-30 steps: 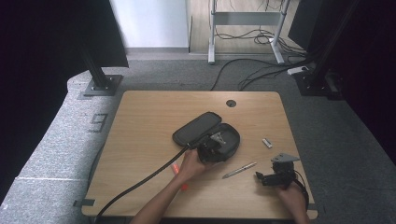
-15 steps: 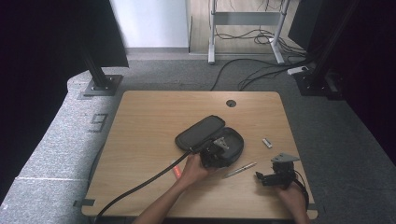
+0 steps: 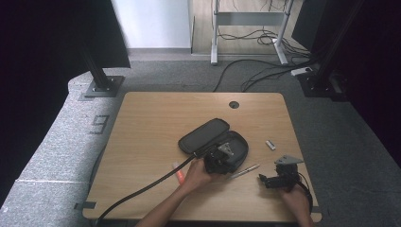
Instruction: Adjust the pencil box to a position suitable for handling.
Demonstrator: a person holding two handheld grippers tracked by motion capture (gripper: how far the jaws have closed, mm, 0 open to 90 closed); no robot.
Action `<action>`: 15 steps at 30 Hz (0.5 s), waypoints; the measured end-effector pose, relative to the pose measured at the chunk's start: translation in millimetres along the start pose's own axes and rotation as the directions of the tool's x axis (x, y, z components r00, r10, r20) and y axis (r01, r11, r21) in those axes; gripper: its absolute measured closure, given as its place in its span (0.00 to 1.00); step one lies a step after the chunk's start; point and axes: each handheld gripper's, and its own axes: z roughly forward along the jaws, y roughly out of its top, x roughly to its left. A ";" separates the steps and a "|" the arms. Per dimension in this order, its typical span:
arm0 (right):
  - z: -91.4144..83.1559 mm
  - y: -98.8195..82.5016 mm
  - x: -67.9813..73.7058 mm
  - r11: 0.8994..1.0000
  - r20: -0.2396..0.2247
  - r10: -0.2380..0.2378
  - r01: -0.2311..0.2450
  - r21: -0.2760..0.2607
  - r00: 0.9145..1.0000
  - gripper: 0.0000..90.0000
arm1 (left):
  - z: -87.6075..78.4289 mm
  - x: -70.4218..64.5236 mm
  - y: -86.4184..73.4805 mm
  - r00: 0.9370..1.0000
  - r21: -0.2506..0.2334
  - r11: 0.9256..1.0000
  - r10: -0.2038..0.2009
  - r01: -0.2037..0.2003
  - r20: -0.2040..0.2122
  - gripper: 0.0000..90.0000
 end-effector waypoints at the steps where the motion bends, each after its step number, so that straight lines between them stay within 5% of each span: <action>1: 0.0 0.0 0.0 1.000 0.000 0.000 0.000 0.000 1.000 0.00 | -0.3 -1.1 0.0 1.000 -0.002 1.000 0.007 -0.007 -0.017 0.81; 9: 0.0 0.0 0.0 1.000 0.000 0.000 0.000 0.000 1.000 0.00 | -7.8 -4.9 0.0 0.998 -0.012 1.000 0.019 -0.020 -0.067 0.58; 15: 0.0 0.0 0.0 1.000 0.000 0.000 0.000 0.000 1.000 0.00 | -13.6 -4.8 -1.8 0.998 -0.015 1.000 0.011 -0.012 -0.061 0.43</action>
